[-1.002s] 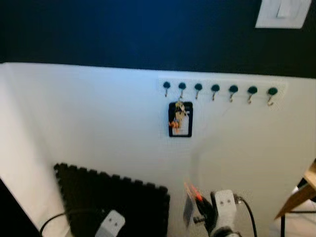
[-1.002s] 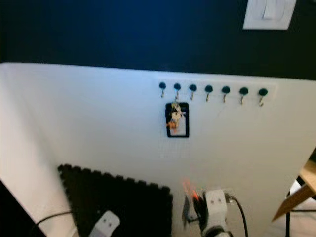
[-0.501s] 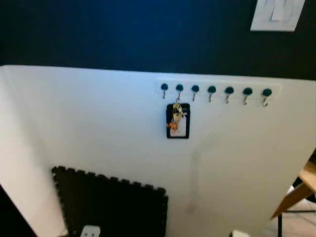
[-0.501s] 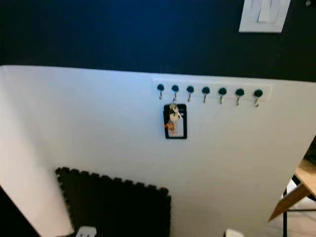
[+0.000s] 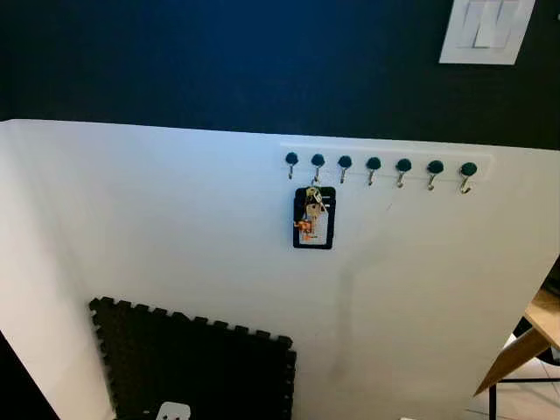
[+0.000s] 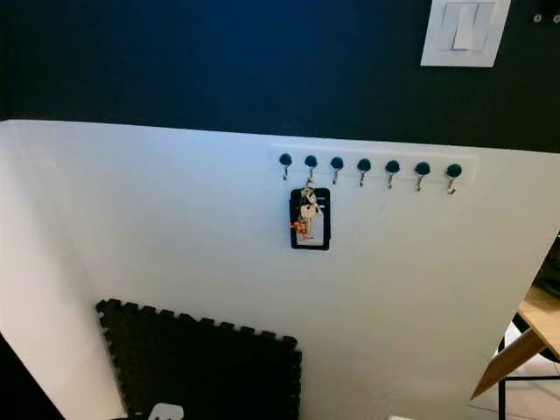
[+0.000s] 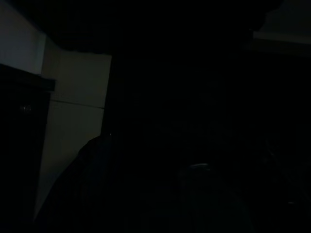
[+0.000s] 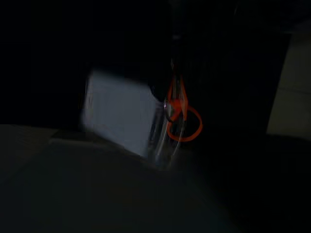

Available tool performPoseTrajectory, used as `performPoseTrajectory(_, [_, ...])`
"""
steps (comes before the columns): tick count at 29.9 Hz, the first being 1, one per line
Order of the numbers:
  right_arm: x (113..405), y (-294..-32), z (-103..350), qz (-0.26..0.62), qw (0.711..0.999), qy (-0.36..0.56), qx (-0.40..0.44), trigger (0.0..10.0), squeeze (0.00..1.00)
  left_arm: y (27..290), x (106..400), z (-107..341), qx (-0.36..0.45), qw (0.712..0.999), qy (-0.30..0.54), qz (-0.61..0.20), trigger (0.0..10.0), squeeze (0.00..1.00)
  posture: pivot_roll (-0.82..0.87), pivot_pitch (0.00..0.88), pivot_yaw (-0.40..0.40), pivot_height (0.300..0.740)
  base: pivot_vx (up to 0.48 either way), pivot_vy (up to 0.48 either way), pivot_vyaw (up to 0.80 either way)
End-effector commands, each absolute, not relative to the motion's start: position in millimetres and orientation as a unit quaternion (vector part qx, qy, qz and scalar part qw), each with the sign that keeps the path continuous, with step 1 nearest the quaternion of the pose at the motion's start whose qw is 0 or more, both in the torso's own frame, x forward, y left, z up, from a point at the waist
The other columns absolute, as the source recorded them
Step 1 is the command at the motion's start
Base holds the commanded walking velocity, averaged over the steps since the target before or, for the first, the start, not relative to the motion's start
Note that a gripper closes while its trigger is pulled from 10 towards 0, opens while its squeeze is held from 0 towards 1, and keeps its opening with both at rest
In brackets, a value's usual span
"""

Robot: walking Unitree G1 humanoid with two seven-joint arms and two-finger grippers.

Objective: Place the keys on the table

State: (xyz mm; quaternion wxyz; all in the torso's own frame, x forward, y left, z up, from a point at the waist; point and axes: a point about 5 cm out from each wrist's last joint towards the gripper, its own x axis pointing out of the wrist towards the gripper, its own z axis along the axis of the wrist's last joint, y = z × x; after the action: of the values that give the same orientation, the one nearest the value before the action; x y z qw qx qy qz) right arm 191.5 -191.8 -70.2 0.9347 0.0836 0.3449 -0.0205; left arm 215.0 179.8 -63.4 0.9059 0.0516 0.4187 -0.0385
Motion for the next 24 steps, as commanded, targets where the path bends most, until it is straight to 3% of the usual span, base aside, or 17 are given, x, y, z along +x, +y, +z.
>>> performPoseTrajectory(1, [188.0, -192.8, -71.6, -0.017, 0.935, 0.346, 0.074, 10.0, 0.0, 173.4, 209.8, -67.3, 0.057, 0.903, 0.423, -0.058, 10.0, 0.0, 0.04, 0.0, 0.016, 0.74, 0.0, 0.0, -0.8])
performPoseTrajectory(24, [187.3, -188.9, -71.3, 0.0, 0.939, 0.338, 0.06, 10.0, 0.0, 167.1, 213.7, -65.1, 0.053, 0.913, 0.398, -0.07, 10.0, 0.0, 0.05, 0.0, 0.014, 0.74, 0.0, 0.0, -0.8])
